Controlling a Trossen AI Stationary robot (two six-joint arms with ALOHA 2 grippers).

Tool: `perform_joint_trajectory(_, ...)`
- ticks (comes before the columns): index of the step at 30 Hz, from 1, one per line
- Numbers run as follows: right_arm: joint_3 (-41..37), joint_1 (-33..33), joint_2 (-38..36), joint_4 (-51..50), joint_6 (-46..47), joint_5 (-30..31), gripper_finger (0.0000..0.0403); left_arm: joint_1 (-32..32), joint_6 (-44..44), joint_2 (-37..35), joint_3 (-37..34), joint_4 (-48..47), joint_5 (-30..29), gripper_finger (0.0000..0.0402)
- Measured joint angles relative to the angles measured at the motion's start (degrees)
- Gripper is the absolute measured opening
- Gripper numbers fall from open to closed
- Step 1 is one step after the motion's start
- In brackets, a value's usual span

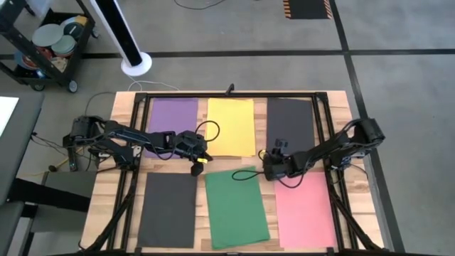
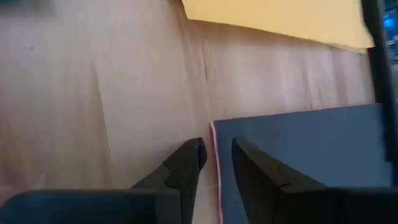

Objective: Organize paper
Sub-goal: Stack the black paper on top of the black paper

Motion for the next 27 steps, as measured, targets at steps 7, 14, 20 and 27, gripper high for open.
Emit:
perform_joint_trajectory(7,1.8,-0.5,4.0,-0.9,0.2,2.5,0.0098,0.0,0.0,0.0,0.0,-0.7,-0.7,0.0000)
perform_joint_trajectory(14,1.9,-1.0,4.9,-2.1,0.7,2.5,0.0094,0.0,0.2,0.0,0.0,-1.5,-0.7,0.0000)
perform_joint_trajectory(20,1.9,-1.2,3.5,-3.6,0.8,2.3,0.0028,0.0,0.2,0.0,0.0,-1.7,-1.0,0.0000)
perform_joint_trajectory(27,6.2,-1.1,3.9,-12.3,0.1,1.3,0.0001,0.0,0.4,0.0,0.0,-1.8,-1.0,0.0000)
